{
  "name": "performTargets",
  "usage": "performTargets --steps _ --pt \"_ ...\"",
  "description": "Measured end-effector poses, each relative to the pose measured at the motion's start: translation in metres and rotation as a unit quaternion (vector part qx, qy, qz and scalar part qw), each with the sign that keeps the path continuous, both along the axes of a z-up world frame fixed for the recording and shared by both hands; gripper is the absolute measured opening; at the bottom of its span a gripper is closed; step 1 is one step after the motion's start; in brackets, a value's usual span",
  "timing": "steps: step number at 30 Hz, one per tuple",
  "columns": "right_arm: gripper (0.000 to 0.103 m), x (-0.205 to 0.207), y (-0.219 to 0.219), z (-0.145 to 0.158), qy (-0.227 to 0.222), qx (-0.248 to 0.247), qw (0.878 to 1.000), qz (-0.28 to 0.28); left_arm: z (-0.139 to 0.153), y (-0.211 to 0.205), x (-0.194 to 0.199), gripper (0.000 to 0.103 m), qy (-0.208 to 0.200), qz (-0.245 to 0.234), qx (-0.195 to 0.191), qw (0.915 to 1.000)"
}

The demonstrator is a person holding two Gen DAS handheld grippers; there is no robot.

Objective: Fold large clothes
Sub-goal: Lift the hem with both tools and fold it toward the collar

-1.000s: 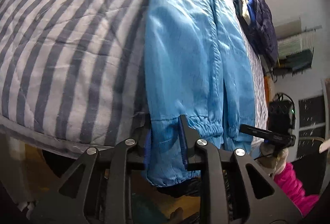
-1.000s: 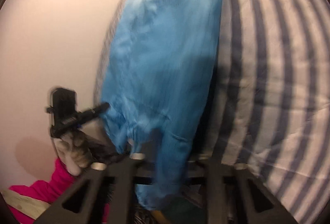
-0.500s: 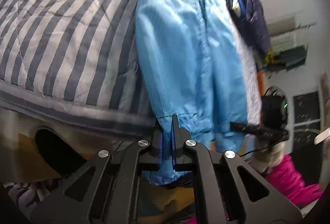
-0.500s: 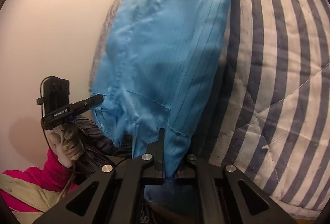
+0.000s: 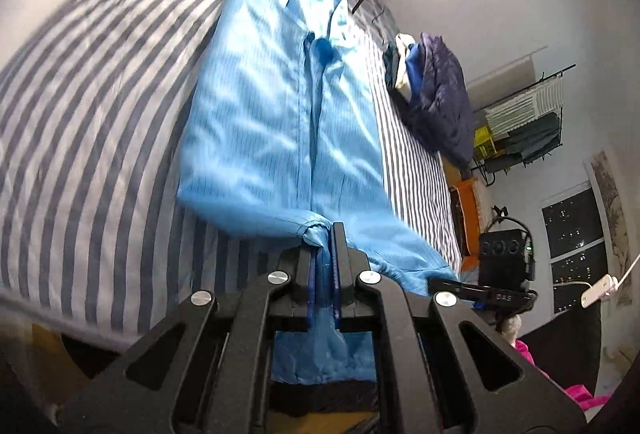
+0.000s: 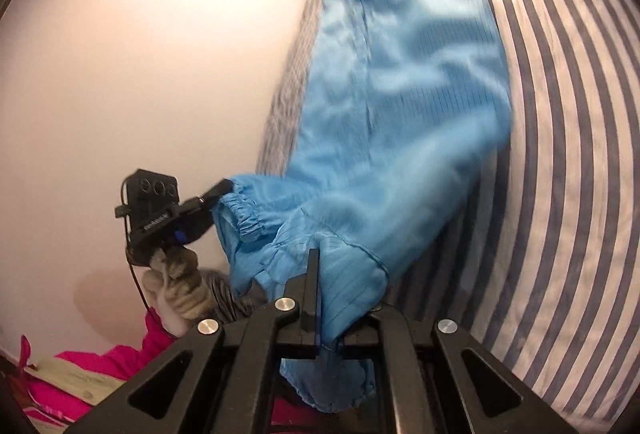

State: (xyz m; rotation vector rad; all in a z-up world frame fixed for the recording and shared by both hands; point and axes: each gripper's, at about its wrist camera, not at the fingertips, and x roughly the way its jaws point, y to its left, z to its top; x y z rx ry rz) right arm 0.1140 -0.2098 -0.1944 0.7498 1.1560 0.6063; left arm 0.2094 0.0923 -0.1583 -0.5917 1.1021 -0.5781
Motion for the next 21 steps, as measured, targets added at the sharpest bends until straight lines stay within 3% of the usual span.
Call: performTargets --steps 10,17,21 --pt "0.002 0.098 0.001 0.027 -0.059 -0.081 0.994 -0.044 0.004 -0.02 0.085 0.004 -0.029 0.014 0.041 0.9986" --pt "0.002 0.159 -0.014 -0.004 -0.042 -0.112 0.99 -0.081 -0.02 -0.026 0.145 0.004 -0.013 0.032 0.074 0.9967" --pt "0.002 0.181 -0.018 -0.021 -0.033 -0.124 0.988 -0.08 -0.039 -0.027 0.163 0.004 0.004 0.043 0.074 0.9963"
